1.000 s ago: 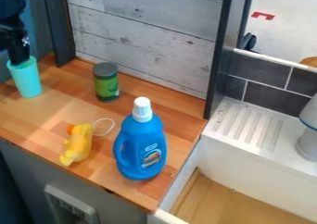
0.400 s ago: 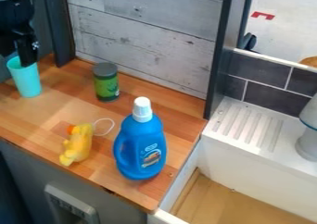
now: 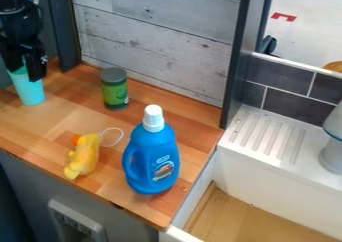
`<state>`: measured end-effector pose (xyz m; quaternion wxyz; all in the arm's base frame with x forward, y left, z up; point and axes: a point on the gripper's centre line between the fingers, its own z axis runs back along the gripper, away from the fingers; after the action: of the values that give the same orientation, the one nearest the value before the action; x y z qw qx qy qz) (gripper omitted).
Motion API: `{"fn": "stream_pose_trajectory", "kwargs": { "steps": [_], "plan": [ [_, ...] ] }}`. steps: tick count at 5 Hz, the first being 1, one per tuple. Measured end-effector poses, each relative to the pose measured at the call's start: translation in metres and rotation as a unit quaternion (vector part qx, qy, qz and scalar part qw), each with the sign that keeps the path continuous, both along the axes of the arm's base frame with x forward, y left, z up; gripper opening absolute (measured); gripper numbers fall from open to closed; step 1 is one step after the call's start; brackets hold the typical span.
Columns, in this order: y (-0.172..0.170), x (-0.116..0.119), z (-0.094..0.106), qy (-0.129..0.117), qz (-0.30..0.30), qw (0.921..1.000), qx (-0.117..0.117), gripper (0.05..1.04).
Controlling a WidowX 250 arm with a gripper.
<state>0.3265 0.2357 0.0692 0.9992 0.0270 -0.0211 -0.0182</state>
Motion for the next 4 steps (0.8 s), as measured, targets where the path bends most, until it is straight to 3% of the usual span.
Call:
{"fn": "stream_pose_trajectory", "kwargs": {
  "steps": [1,2,4],
  "plan": [
    [-0.002,0.002,-0.001,-0.005,-0.001,1.0,-0.005,1.001],
    [-0.001,0.004,-0.015,-0.001,0.007,0.9999,-0.009,0.946],
    [0.003,0.013,-0.023,-0.015,-0.01,0.9997,-0.014,0.43]
  ]
}}
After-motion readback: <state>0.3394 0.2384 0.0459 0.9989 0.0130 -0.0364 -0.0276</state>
